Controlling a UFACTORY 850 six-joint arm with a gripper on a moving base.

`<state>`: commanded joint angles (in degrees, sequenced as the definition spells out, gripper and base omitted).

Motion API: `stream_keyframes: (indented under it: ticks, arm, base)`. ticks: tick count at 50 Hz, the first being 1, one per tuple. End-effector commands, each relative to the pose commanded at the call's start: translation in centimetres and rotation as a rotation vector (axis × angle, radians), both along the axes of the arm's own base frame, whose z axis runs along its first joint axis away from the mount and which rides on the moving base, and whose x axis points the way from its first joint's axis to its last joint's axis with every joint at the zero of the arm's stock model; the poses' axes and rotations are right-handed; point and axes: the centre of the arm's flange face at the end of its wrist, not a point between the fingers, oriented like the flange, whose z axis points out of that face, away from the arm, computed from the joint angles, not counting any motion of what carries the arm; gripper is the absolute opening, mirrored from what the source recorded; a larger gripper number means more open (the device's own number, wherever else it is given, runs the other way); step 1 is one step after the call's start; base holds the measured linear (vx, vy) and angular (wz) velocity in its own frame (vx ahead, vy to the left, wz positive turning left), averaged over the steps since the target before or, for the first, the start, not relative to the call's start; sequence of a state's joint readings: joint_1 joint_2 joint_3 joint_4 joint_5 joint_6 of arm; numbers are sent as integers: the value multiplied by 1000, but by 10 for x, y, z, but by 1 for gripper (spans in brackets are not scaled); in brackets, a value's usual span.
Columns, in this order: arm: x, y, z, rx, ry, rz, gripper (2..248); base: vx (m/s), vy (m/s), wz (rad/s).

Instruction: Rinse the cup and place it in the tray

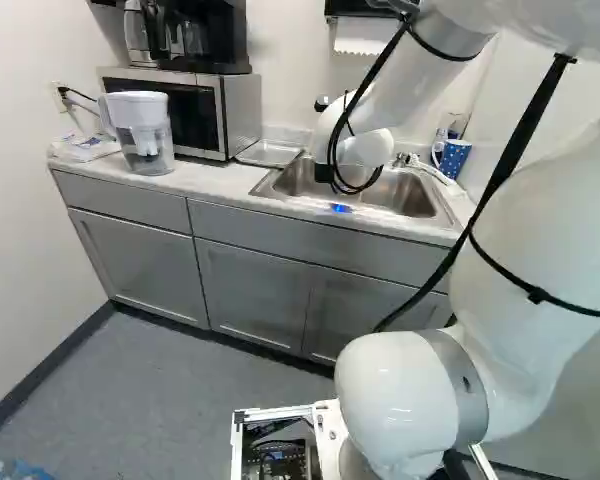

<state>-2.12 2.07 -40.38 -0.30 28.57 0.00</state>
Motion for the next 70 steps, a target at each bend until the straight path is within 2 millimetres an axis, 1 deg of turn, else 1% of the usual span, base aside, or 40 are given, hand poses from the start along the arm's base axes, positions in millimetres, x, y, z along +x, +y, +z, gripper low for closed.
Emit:
stream_keyframes:
  ticks: [4, 55, 65, 70]
  arm:
    - [1, -6, -4, 0, 7, -12, 122]
    - [2, -82, -4, 1, 7, -170, 122]
    - [2, -96, -12, 3, 23, -199, 122]
    - [3, -98, -17, 4, 30, -203, 122]
  base:
    - [0, 0, 0]
    - [0, 0, 0]
    - [0, 0, 0]
    - [0, 0, 0]
